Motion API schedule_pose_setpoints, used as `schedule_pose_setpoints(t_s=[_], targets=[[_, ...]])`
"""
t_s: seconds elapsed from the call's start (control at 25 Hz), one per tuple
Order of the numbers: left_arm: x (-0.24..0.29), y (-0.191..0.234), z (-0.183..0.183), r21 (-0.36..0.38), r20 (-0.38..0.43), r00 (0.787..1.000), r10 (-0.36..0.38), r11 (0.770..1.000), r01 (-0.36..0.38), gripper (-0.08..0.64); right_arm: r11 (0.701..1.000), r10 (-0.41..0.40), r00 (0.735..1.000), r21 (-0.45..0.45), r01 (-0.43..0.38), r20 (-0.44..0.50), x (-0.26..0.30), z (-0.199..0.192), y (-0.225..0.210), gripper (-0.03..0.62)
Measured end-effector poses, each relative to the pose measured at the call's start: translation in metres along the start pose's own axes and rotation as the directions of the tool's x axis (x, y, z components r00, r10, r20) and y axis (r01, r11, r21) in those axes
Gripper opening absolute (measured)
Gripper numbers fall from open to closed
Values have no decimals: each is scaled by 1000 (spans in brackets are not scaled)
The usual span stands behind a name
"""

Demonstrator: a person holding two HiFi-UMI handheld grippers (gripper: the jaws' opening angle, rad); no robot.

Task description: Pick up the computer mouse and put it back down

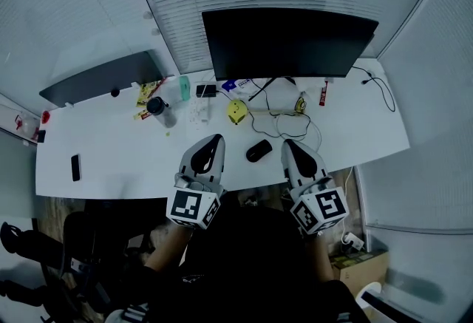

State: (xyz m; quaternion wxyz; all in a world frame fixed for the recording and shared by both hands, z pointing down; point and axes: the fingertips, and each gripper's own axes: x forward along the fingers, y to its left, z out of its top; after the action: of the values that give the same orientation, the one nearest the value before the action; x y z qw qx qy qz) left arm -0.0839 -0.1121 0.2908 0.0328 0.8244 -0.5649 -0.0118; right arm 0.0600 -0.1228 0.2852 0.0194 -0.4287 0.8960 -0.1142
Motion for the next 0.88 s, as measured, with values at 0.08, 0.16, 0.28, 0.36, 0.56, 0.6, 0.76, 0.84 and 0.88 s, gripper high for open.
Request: schedule_pose_setpoints(t_s=[0.08, 0.16, 0.28, 0.36, 0.56, 0.6, 0.76, 0.84, 0.88], targets=[[-4, 1, 2, -4, 8, 1000, 5, 1000, -5, 8, 1000, -6, 1000, -1, 6, 7, -1, 1, 1, -2], [-8, 2, 3, -5, 7, 1000, 10, 1000, -10, 8, 1000, -1, 1000, 0, 1, 14, -1, 2, 4, -2], [-9, 3, -1, -8, -4, 1000, 10, 1000, -10, 8, 1000, 11, 1000, -9, -11, 16, 0, 2, 8, -2], [-10, 3, -3, -12, -7, 1000, 10, 1000, -11, 8, 1000, 18, 1000, -17, -18, 10, 0, 0, 10, -2], [-9, -3, -5, -14, -7, 1000, 5, 1000, -5, 8, 1000, 16, 1000, -22, -15, 20, -2, 1, 10, -2], [-10, -4, -5, -16, -7, 1000, 3, 1000, -4, 8, 1000, 16, 1000, -21, -15, 20, -2, 0, 10, -2], [-11, -5, -10, -39, -16, 1000, 1, 999, -2, 8, 1000, 4, 1000, -1, -4, 11, -4, -6, 6, -2], [-10, -7, -13, -44, -24, 1000, -2, 999, 1, 8, 1000, 0, 1000, 13, 0, 7, -5, -9, 5, -2], [-10, -8, -13, -40, -28, 1000, -3, 999, 2, 8, 1000, -1, 1000, 18, 1, 4, -5, -11, 4, -2]])
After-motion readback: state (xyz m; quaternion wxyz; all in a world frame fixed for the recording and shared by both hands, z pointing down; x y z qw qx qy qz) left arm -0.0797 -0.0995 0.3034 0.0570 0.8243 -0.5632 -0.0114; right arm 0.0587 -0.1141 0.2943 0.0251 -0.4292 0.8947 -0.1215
